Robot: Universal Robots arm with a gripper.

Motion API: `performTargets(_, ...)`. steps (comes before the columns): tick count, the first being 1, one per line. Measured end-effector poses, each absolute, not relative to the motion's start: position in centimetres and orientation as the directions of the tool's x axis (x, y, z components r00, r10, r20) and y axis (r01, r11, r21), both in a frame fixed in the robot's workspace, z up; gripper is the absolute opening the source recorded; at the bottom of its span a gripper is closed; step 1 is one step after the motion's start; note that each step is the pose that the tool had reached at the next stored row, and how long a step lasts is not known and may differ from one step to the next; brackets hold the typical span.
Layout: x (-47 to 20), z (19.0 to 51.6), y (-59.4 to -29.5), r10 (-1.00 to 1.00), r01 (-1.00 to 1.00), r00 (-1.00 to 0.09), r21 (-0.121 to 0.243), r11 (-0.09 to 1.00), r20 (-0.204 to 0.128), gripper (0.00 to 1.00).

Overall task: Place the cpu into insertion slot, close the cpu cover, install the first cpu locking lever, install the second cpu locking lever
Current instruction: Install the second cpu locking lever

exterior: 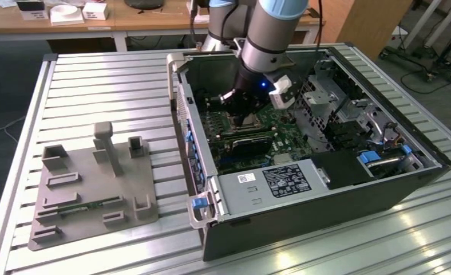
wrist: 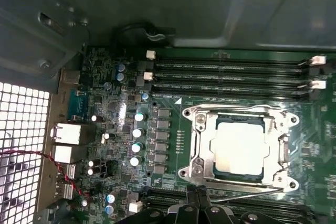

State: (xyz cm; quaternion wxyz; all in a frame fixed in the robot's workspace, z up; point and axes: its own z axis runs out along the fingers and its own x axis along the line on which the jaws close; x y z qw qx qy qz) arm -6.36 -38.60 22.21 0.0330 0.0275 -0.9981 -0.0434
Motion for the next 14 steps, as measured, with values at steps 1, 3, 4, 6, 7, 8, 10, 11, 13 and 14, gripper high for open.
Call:
performTargets(1,-6.47,22.08,-38.63,-0.058,-0.052,-0.996,0.088,0.995,0.064,0.1)
performTargets(3,-6.58,21.81,-38.69,-0.058,-0.052,-0.996,0.089,0.995,0.064,0.1)
performTargets(4,-6.6,21.67,-38.72,-0.058,-0.052,-0.996,0.088,0.995,0.064,0.1)
performTargets(6,-6.62,21.46,-38.77,-0.058,-0.052,-0.996,0.088,0.995,0.064,0.1)
performTargets(7,-6.62,21.41,-38.77,-0.058,-0.052,-0.996,0.088,0.995,0.064,0.1)
performTargets(8,-6.63,21.38,-38.78,-0.058,-0.052,-0.996,0.089,0.995,0.064,0.1)
performTargets(10,-6.63,21.29,-38.82,-0.058,-0.052,-0.996,0.089,0.995,0.064,0.1)
performTargets(11,-6.65,21.23,-38.86,-0.058,-0.052,-0.996,0.089,0.995,0.064,0.1)
performTargets(13,-6.74,21.14,-38.98,-0.059,-0.053,-0.996,0.089,0.995,0.064,0.1)
performTargets(14,-6.84,21.13,-39.04,-0.059,-0.054,-0.996,0.089,0.995,0.064,0.1)
